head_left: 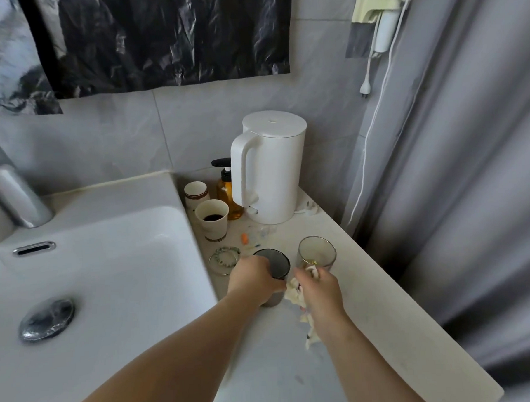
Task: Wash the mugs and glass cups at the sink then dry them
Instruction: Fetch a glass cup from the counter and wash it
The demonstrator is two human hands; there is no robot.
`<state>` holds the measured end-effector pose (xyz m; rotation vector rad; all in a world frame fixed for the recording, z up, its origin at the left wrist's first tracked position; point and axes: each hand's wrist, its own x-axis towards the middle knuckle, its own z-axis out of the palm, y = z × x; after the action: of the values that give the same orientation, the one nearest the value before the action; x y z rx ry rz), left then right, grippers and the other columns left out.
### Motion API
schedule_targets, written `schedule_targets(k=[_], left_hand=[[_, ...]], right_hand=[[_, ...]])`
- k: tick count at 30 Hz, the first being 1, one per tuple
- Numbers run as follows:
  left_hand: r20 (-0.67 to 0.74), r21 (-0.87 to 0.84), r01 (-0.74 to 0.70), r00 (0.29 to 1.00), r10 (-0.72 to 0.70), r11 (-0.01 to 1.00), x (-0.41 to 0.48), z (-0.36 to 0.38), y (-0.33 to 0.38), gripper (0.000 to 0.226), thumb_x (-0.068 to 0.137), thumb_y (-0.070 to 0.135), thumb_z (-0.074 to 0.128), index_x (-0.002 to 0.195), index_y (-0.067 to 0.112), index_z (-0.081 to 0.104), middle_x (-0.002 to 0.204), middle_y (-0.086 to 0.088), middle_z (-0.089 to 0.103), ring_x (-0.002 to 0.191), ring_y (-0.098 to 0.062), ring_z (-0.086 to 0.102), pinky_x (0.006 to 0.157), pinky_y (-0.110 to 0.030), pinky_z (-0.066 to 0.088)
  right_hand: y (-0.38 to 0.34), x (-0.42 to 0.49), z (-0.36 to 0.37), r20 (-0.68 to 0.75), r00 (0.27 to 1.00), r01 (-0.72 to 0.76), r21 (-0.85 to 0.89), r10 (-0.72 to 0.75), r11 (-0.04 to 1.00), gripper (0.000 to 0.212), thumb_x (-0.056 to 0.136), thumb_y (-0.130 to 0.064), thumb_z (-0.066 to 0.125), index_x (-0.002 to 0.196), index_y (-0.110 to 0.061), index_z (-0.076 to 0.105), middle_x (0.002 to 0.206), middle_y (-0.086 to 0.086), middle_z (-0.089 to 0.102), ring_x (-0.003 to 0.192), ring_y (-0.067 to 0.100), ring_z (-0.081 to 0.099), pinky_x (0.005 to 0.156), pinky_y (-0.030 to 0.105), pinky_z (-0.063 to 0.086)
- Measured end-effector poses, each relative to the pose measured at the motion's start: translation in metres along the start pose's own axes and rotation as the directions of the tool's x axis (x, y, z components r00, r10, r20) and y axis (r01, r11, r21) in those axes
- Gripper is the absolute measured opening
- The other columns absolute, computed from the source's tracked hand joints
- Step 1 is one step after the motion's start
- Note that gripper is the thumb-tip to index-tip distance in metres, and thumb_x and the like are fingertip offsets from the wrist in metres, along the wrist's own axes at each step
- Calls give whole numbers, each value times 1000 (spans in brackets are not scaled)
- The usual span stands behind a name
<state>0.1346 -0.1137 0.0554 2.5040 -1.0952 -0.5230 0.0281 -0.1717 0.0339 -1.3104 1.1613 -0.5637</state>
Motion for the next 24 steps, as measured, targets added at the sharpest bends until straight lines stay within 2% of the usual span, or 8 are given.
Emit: schedule_targets(k=[2,5,11,15,17,19,22,24], left_hand=[[-62,-91,12,998,-18,996,-3,-3,-1,42,77,37,71,59,16,39,61,3,42,61,-13,43,47,-22,28],[-182,-211,-31,983,-8,977,-13,-18,-1,48,75,38,72,55,15,35,55,4,37,50,-8,33,45,-21,23],[-336,-553,-133,939,-75,822,-50,-79,-17,46,69,36,81,51,20,42,47,10,44,53,-16,50,53,-23,41],[-482,-616,-198,860,-167,762,-73,-116,-47,49,69,28,80,52,14,36,39,10,33,41,-10,33,39,-13,22],[-545,-637,-241,813,-206,732,-83,-129,-70,47,65,30,82,57,10,41,47,11,35,44,-10,29,39,-14,22],[-580,-655,-270,779,-240,706,-92,-138,-94,44,57,37,81,67,11,48,57,8,43,51,-10,34,44,-18,30],[-592,-700,-246,725,-352,670,-102,-147,-133,45,47,45,75,79,31,47,75,9,59,67,-18,54,60,-30,44],[-581,-742,-231,690,-431,630,-108,-149,-159,58,41,45,77,88,46,43,88,5,64,78,-20,63,69,-36,52]], right_hand=[[-7,-5,3,-1,1000,23,7,-23,1000,18,82,-22,61,72,-13,51,63,1,54,55,16,51,57,28,41],[-24,-12,8,-25,996,85,42,-84,995,24,84,-21,61,65,-14,49,63,2,53,60,20,50,60,30,43],[-76,-33,27,2,974,225,120,-227,967,25,74,-40,62,60,-22,54,60,-5,59,67,24,53,69,38,45],[-109,-61,58,142,937,289,193,-318,938,22,86,-29,62,68,-17,54,73,3,63,74,23,60,69,34,49],[-116,-73,82,234,912,291,212,-338,933,18,86,-25,61,72,-15,57,75,4,65,76,22,62,69,33,52],[-117,-81,110,310,888,282,214,-339,935,19,85,-22,61,69,-15,55,68,4,59,69,21,57,59,29,48],[-110,-90,153,417,853,268,168,-315,949,24,85,-23,62,64,-18,51,61,-3,52,63,17,50,55,25,43],[-101,-94,181,482,829,253,128,-283,959,25,85,-25,63,65,-16,50,60,-2,50,61,18,48,54,25,43]])
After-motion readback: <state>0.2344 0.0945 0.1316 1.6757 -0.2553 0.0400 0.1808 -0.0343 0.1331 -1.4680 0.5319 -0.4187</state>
